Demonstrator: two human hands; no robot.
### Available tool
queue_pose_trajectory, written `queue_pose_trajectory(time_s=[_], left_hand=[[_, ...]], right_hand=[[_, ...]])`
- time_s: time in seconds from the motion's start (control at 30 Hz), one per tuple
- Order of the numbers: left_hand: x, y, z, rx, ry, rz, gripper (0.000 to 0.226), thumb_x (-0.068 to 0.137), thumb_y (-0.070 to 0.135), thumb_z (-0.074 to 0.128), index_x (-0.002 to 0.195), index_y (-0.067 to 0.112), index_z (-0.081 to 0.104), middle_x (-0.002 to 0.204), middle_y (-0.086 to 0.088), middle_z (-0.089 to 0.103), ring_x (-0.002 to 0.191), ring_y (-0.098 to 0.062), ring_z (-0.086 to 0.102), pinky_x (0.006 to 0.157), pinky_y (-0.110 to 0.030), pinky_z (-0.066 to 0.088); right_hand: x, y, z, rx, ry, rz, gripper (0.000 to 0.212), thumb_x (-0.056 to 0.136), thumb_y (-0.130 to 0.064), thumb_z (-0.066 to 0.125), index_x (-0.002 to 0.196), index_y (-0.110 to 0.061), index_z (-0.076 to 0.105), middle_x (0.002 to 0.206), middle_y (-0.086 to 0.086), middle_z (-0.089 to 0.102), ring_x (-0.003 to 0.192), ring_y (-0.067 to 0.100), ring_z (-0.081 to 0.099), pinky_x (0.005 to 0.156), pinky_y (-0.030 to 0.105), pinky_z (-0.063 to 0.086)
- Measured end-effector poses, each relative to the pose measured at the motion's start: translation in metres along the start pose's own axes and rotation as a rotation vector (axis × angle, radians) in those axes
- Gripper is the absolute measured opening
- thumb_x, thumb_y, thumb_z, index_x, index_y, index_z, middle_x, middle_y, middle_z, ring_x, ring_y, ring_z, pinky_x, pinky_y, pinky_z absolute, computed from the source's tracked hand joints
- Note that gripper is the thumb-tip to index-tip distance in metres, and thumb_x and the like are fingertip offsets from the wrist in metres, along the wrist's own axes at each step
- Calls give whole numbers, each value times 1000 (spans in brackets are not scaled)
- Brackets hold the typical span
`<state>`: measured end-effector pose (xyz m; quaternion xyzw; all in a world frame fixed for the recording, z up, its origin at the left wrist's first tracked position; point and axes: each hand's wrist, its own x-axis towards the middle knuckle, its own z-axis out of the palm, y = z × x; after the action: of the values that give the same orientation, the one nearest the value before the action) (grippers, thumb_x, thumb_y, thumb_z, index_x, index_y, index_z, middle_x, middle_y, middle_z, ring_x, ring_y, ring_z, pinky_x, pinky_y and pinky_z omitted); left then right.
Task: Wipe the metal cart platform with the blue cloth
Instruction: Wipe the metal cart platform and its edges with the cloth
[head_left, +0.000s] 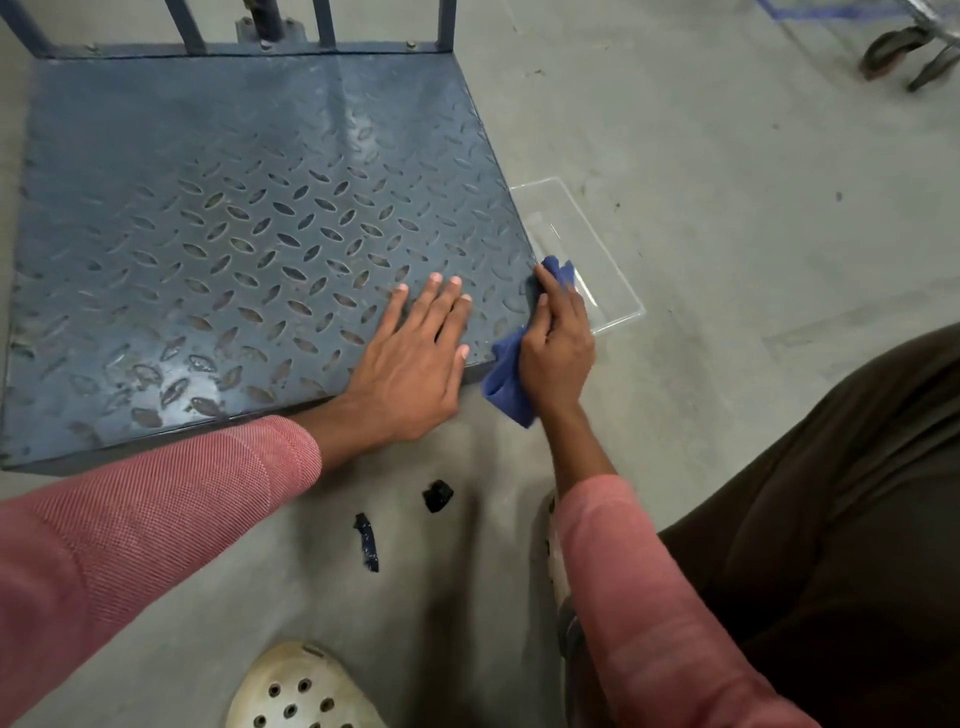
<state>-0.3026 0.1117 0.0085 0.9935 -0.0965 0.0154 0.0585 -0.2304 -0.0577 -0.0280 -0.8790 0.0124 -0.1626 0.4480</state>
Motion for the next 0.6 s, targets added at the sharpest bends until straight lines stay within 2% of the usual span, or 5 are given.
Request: queue_pose_trajectory(time_s=[0.1, 0.27, 0.4, 0.47, 0.6], left_hand=[[-2, 3, 1, -16, 7, -41, 68, 105, 41, 19, 162, 4, 24, 171, -17, 19, 160, -31, 13, 129, -54, 14], [-2, -8, 3, -24, 11, 2, 73, 106, 47, 16, 162, 1, 22, 171, -19, 18, 160, -30, 12, 130, -50, 14], [-2, -14, 5, -16, 23, 41, 73, 106, 47, 20, 161, 0, 26, 170, -19, 21, 160, -31, 15, 129, -50, 15], [-3, -15, 3, -22, 16, 59, 73, 106, 47, 21, 161, 0, 26, 170, -19, 21, 160, -31, 15, 129, -50, 15], [-6, -23, 2, 3, 21, 86, 72, 107, 48, 22, 162, 1, 23, 171, -18, 18, 160, -30, 12, 130, -48, 13]], right_hand=[[37, 10, -22, 140, -302, 21, 41, 105, -24, 45, 144, -21, 54, 146, -10, 54, 132, -1, 49, 115, 25, 37], [-20, -10, -22, 139, 184, 325, 56, 104, -22, 47, 157, -24, 29, 154, -1, 47, 125, 22, 57, 94, 17, 41], [-144, -14, -11, 69, -202, -25, 76, 85, -7, 36, 159, -21, 23, 164, -5, 28, 141, 26, 45, 107, 47, 47], [-157, -11, -13, 112, -123, 11, 80, 82, 2, 39, 158, -16, 26, 164, 1, 29, 145, 32, 39, 107, 54, 45], [-87, -13, -19, 44, 145, 113, 96, 75, 13, 45, 158, -29, 21, 163, -3, 31, 133, 39, 51, 96, 46, 51]])
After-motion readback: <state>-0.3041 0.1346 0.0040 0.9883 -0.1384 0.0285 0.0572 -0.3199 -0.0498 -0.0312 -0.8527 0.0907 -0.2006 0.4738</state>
